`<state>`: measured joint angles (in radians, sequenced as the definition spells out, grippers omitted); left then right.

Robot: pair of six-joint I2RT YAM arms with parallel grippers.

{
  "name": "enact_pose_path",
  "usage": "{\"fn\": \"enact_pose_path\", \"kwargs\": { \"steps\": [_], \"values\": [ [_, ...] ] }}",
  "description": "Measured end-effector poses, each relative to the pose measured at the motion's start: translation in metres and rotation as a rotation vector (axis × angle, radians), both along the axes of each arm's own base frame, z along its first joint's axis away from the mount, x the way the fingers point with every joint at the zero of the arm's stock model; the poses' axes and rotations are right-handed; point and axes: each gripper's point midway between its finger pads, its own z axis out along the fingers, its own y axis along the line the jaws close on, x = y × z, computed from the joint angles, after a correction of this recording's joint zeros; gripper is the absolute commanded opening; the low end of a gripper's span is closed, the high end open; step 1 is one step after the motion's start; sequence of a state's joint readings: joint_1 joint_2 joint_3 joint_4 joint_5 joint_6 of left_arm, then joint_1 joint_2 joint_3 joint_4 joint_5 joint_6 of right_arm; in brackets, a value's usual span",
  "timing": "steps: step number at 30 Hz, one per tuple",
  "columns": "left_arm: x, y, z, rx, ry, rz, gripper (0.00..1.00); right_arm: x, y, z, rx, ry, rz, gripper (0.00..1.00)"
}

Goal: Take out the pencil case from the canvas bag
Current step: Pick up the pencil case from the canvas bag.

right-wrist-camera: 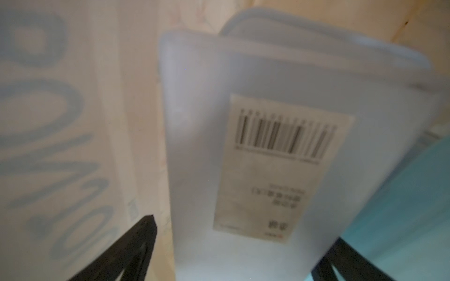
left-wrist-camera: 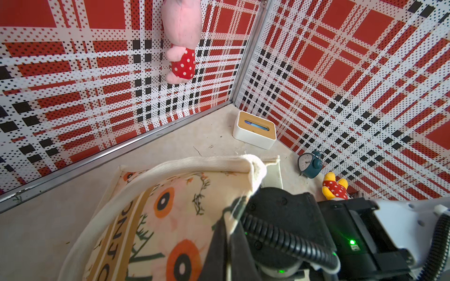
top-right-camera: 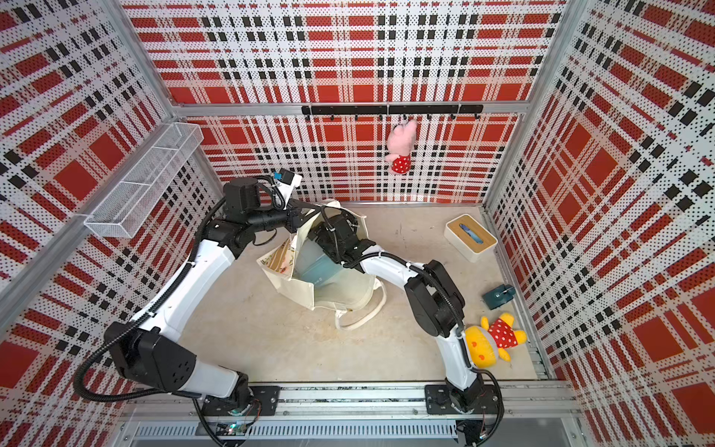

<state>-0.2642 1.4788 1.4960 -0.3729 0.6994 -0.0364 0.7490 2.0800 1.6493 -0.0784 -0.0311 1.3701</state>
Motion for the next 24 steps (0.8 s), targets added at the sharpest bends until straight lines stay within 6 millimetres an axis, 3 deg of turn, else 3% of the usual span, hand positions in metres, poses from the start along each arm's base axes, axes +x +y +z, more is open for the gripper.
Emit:
{"fn": "enact_pose_path", "kwargs": {
  "steps": [10,19,24],
  "values": [
    [-0.001,0.0,0.0,0.006,-0.007,-0.007,0.0,-0.003,-0.002,-0.005,-0.001,0.033,0.002,0.71],
    [0.0,0.001,0.0,0.005,-0.01,-0.003,0.0,-0.007,-0.003,-0.003,0.019,-0.038,0.035,0.69],
    [0.006,0.011,0.008,-0.025,-0.02,0.022,0.0,-0.018,-0.01,0.013,0.012,-0.167,0.09,0.68]
  ]
}}
